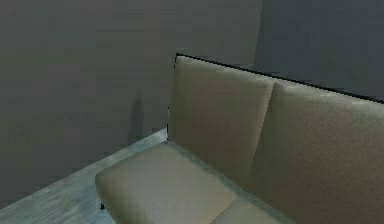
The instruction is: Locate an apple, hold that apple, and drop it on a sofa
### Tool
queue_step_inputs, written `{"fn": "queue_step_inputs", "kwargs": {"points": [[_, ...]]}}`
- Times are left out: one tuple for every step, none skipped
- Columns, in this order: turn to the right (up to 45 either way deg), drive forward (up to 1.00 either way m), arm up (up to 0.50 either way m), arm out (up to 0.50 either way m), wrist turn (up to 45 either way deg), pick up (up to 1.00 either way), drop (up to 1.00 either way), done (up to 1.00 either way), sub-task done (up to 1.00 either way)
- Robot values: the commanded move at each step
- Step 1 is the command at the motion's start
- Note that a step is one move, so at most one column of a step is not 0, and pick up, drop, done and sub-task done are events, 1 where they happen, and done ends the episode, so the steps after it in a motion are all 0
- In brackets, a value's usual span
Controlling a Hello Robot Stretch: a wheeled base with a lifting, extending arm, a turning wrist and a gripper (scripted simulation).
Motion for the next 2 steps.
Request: {"fn": "queue_step_inputs", "kwargs": {"points": [[0.0,0.0,0.0,0.26,0.0,0.0,0.0,0.0,0.0],[0.0,0.0,0.0,0.0,39.0,0.0,0.0,0.0,0.0]]}}
